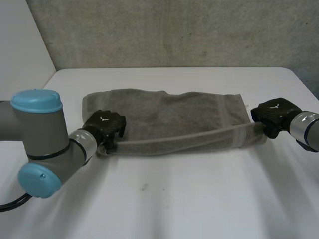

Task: Fold the towel.

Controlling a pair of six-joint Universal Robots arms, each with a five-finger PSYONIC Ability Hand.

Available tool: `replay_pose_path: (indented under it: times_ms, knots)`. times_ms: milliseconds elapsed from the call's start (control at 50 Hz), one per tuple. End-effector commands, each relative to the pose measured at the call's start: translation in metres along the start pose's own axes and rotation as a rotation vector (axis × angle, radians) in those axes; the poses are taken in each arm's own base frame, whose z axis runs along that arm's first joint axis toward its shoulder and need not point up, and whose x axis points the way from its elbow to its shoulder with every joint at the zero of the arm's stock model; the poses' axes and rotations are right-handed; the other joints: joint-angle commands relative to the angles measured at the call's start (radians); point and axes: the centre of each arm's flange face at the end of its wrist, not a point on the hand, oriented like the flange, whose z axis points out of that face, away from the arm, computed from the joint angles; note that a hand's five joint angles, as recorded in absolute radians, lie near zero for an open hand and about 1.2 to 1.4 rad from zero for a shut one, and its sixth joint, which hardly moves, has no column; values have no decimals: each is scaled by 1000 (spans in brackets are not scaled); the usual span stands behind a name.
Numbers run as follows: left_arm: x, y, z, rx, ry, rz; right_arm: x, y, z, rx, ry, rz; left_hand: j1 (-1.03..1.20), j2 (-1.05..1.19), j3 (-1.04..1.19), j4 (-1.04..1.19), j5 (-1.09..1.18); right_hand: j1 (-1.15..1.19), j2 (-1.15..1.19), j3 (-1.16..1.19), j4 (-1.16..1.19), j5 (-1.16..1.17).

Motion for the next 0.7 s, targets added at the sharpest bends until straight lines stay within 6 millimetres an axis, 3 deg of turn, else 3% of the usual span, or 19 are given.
replay_pose_path:
  times_ms: [20, 140, 300, 480, 580, 700]
  knots:
    - [2, 2, 8, 38, -7, 6, 10, 5, 2, 43, 56, 142, -100, -96, -97, -102, -101, 69, 71, 63, 57, 57]
    - [19, 5, 9, 32, 35, 9, 33, 8, -3, 110, 160, 183, -118, -114, -115, -120, -119, 69, 71, 63, 57, 57]
    - [43, 1, 7, 54, 88, -24, 34, 11, -7, 116, 173, 189, -101, -97, -98, -102, -101, 69, 71, 63, 57, 57]
    - [49, -4, 20, 111, 68, -53, 35, 12, -7, 116, 182, 189, -71, -67, -68, -73, -72, 69, 71, 63, 57, 57]
    - [46, 15, 38, 57, -4, -51, 41, 9, -10, 126, 202, 186, -71, -67, -68, -73, -72, 69, 71, 63, 57, 57]
    - [46, 26, 42, 19, -23, -51, 42, 7, -10, 134, 204, 182, -71, -67, -68, -73, -72, 69, 71, 63, 57, 57]
